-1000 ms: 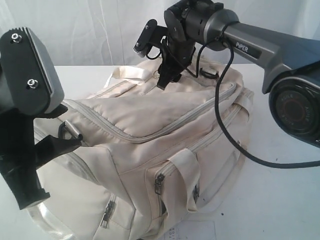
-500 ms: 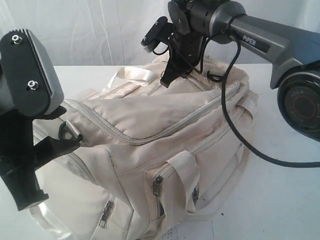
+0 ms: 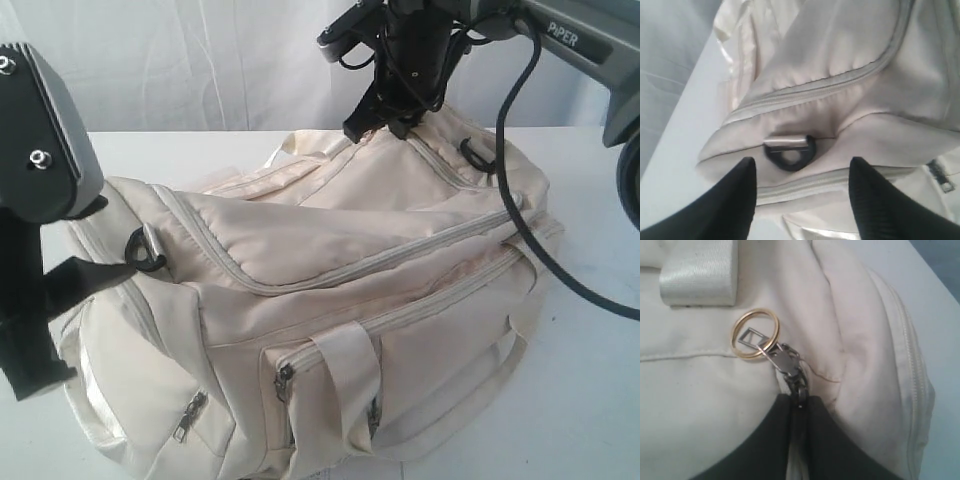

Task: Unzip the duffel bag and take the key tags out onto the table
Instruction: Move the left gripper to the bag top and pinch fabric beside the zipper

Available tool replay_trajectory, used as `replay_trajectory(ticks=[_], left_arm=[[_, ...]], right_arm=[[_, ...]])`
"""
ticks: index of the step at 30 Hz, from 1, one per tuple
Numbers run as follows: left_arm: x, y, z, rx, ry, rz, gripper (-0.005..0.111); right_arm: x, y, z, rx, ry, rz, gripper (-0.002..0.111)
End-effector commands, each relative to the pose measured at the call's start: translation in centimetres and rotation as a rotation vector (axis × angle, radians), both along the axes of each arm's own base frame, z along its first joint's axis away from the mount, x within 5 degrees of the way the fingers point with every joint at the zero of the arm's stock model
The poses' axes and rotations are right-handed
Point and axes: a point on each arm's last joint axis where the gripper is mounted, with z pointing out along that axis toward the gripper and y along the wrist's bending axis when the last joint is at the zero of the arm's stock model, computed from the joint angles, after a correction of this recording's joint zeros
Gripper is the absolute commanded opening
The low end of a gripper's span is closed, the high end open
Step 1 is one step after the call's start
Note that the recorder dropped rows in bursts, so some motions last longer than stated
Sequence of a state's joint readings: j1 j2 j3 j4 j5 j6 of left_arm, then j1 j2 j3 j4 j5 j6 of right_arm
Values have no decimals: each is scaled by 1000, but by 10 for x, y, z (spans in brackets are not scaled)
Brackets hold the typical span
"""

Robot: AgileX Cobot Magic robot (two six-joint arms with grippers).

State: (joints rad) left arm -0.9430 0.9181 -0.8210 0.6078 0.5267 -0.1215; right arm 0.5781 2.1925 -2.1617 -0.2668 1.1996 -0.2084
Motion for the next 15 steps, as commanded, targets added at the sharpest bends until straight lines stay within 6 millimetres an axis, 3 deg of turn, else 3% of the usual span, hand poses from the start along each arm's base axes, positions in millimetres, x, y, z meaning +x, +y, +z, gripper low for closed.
replay_trajectory(ticks=[1, 5, 7, 11, 15], left_arm=[[14, 17, 11, 23, -174, 205, 54], [26, 31, 33, -1, -440, 393, 27], [35, 35, 40, 4, -548, 456, 2], [61, 37, 37, -41, -502, 527, 0], [95, 36, 31, -191, -307, 498, 0]], right_arm=[[-1, -8, 8, 0, 3, -20, 0], [-1, -8, 8, 0, 3, -20, 0], [-1, -8, 8, 0, 3, -20, 0], [-1, -7, 8, 1, 4, -20, 0], [-1, -7, 8, 1, 4, -20, 0]])
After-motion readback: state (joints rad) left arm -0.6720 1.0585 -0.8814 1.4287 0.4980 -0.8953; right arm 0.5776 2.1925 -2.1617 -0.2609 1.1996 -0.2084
